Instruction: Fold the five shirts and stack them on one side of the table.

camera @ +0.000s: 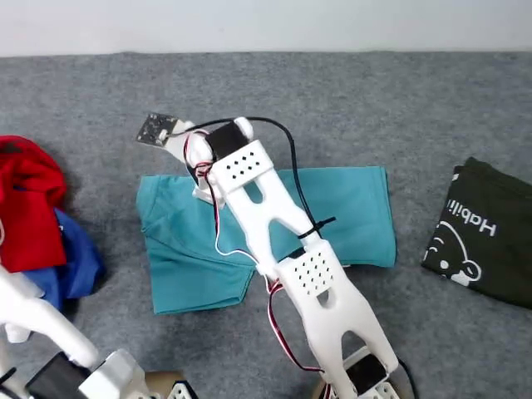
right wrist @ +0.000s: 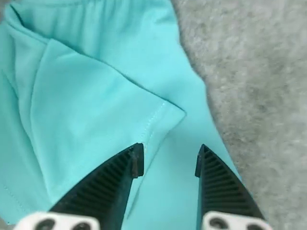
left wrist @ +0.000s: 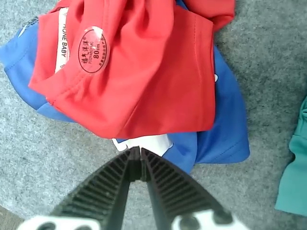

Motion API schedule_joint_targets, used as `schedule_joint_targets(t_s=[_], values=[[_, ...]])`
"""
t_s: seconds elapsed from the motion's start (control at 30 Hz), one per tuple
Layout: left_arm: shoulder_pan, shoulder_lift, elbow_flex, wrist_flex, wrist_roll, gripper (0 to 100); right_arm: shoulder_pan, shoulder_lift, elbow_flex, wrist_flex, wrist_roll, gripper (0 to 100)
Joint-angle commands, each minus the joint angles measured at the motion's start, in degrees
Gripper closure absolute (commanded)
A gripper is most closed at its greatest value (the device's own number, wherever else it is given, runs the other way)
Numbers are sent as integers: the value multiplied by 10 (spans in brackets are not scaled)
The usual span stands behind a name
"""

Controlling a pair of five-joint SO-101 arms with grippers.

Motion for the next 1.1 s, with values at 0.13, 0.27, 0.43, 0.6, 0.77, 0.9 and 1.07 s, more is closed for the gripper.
schedule_joint_targets(t_s=[0.13,0.27,0.43,0.6,0.77,0.9,1.07], values=[[-34,-49,-45,-24,2,994,-44,-206,226,26,2,879],[-55,-55,-45,-21,1,994,-101,-312,406,24,1,873],[-67,-55,-45,-23,1,993,-194,-355,510,13,-40,781],[-63,-55,-45,-24,1,992,-240,-313,516,-38,-40,777],[-63,-55,-45,-23,1,992,-273,-253,513,-60,-41,777],[-63,-55,-45,-23,1,992,-285,-218,513,-90,-40,777],[-63,-55,-45,-23,1,992,-279,-182,513,-115,-40,779]])
